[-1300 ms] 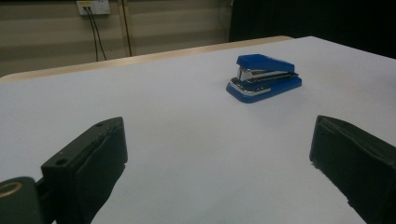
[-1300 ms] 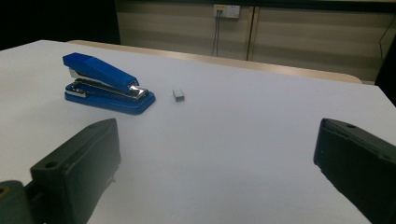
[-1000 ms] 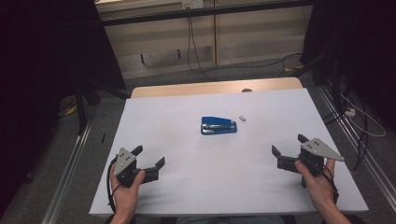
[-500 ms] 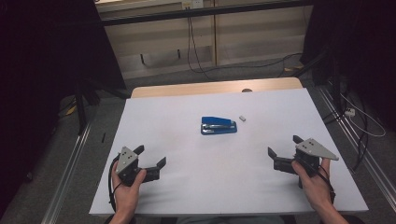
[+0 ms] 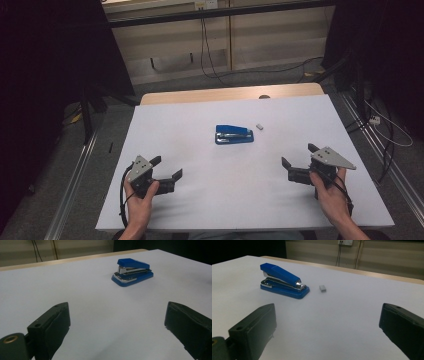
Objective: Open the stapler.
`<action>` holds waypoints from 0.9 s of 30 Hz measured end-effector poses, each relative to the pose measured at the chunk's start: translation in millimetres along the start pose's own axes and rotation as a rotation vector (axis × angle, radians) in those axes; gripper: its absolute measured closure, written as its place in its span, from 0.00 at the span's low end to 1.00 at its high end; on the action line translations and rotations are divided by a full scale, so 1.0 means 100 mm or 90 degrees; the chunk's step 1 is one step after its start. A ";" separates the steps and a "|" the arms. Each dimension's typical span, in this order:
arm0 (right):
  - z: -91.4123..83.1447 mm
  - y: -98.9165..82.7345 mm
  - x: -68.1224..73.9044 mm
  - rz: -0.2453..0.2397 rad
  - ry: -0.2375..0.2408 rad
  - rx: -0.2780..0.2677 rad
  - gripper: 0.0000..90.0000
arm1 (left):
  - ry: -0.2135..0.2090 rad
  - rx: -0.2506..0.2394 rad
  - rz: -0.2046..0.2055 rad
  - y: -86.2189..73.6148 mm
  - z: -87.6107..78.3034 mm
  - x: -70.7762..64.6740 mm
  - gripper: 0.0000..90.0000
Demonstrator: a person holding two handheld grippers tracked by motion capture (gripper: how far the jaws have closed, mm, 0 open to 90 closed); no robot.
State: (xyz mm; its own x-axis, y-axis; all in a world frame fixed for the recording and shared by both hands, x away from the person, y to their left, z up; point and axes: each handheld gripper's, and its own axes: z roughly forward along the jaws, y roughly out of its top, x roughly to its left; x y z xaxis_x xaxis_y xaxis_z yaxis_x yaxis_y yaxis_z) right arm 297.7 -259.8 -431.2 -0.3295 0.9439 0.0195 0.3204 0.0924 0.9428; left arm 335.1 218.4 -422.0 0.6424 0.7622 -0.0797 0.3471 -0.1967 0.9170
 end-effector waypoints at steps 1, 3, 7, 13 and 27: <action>0.01 0.00 0.01 -0.004 0.005 0.002 0.01 | -0.003 -0.001 0.003 0.00 0.00 0.00 0.07; 0.02 0.01 0.05 -0.009 0.020 0.003 0.01 | -0.002 -0.002 0.009 0.01 0.01 -0.01 0.07; 0.06 0.02 0.10 -0.011 0.028 0.004 0.01 | -0.042 -0.003 -0.004 0.02 0.04 -0.03 0.07; 0.16 0.05 0.16 -0.019 0.038 0.011 0.01 | -0.074 -0.001 0.019 0.08 0.08 -0.11 0.07; 0.32 0.16 0.23 -0.023 0.098 -0.009 0.02 | -0.082 0.010 0.016 0.15 0.32 -0.16 0.09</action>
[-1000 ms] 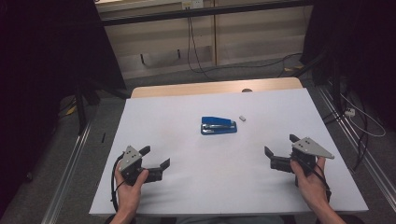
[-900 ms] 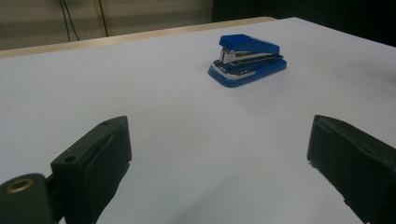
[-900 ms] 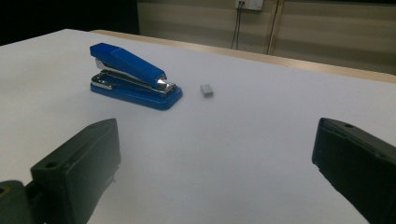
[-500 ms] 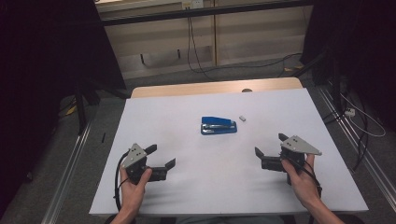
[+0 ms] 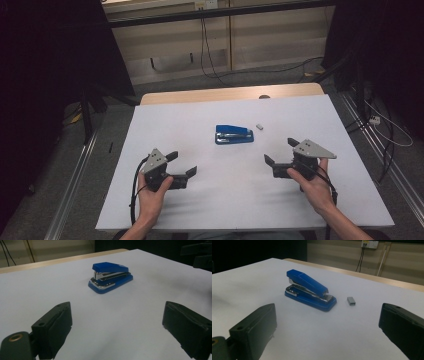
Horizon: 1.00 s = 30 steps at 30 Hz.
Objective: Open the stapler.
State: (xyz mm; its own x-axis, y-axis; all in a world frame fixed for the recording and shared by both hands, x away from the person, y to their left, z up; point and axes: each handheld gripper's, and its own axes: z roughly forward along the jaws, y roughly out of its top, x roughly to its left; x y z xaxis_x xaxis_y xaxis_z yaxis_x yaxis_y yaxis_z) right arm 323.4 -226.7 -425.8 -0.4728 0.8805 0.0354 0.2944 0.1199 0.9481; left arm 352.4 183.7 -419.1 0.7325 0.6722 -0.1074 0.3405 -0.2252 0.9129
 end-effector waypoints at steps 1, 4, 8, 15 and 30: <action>0.02 0.00 0.01 0.000 0.003 -0.001 0.02 | 0.004 0.001 -0.004 0.01 0.02 0.01 0.08; 0.07 -0.01 0.05 -0.004 0.017 0.006 0.02 | 0.021 0.003 0.007 0.03 0.07 0.01 0.07; 0.14 0.00 0.08 -0.006 0.029 0.008 0.03 | 0.025 0.004 0.020 0.07 0.16 -0.01 0.05; 0.24 0.01 0.12 -0.011 0.047 0.018 0.05 | 0.029 0.009 0.033 0.12 0.31 0.00 0.04; 0.43 0.07 0.10 -0.009 0.053 0.014 0.14 | 0.034 0.002 0.041 0.24 0.58 0.08 0.04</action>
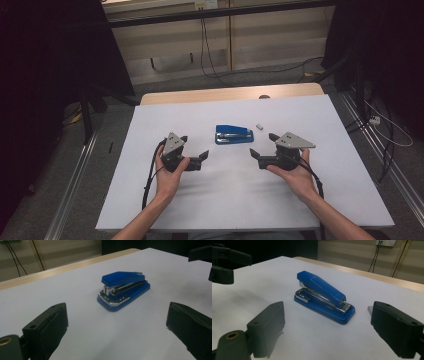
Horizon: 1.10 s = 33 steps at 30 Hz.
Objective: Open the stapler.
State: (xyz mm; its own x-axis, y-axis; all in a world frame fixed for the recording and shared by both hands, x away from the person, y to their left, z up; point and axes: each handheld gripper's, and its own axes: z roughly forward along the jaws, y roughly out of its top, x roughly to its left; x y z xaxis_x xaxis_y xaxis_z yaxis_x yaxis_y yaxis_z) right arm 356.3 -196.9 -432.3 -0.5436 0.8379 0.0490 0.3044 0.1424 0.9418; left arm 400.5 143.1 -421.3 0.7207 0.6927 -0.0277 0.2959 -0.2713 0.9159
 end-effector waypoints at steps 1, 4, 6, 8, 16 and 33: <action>0.01 0.01 0.01 -0.001 0.002 0.000 0.15 | 0.002 0.000 0.002 0.02 0.02 0.00 0.04; 0.07 0.04 0.02 0.002 0.006 -0.002 0.19 | 0.003 -0.007 0.010 0.06 0.08 0.01 0.05; 0.11 0.06 0.02 -0.002 0.012 -0.005 0.21 | -0.001 -0.005 0.007 0.09 0.11 0.02 0.05; 0.15 0.09 0.02 -0.003 0.012 -0.006 0.22 | 0.004 -0.009 0.011 0.13 0.16 0.04 0.05; 0.31 0.11 0.03 0.007 0.015 -0.013 0.27 | 0.009 -0.002 0.014 0.16 0.35 0.09 0.05; 0.54 0.18 0.08 0.005 0.074 0.010 0.45 | -0.026 0.037 -0.003 0.05 0.43 0.12 0.06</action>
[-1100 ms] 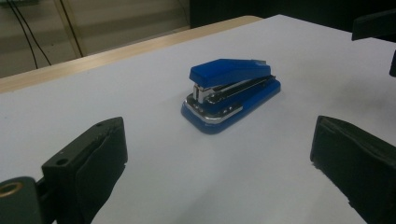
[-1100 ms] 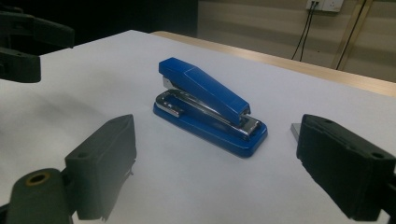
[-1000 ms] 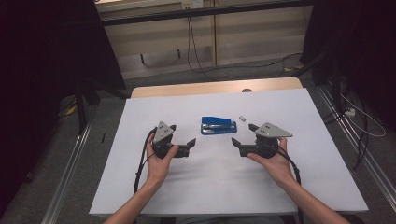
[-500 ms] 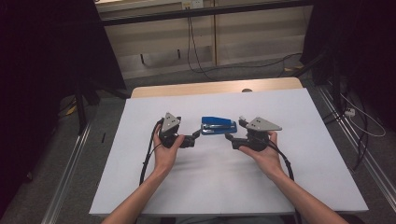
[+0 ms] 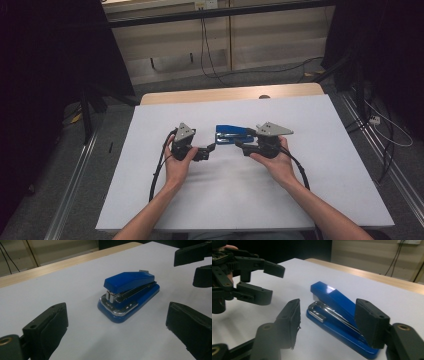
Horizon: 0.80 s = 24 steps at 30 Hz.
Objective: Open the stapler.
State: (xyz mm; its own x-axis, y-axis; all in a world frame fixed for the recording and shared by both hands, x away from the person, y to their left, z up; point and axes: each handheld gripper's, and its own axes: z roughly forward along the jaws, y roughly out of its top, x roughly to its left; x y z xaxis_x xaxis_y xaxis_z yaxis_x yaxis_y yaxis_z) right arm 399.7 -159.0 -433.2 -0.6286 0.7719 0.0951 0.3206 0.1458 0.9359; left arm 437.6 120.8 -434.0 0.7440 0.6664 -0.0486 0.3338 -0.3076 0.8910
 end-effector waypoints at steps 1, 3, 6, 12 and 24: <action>0.01 0.01 0.00 0.000 0.005 0.003 0.46 | -0.004 0.000 0.000 0.00 0.01 0.00 0.05; 0.05 0.02 0.01 0.002 0.015 0.008 0.49 | -0.002 0.002 0.001 -0.01 0.01 0.00 0.05; 0.09 0.01 0.02 0.000 0.027 0.020 0.53 | 0.004 0.003 -0.001 -0.01 0.02 0.02 0.05; 0.14 -0.01 0.06 -0.006 0.053 0.044 0.59 | 0.009 -0.002 0.008 0.00 0.00 0.02 0.05; 0.16 -0.02 0.07 -0.012 0.057 0.042 1.00 | 0.006 0.004 0.006 -0.01 0.04 0.01 0.05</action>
State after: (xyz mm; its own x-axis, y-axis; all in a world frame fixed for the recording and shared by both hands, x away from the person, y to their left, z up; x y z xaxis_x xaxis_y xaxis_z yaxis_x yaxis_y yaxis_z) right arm 405.9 -143.5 -439.9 -0.6943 0.7111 0.1107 0.3528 0.2022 0.9136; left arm 439.8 119.4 -436.9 0.7415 0.6700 -0.0357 0.3305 -0.3183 0.8885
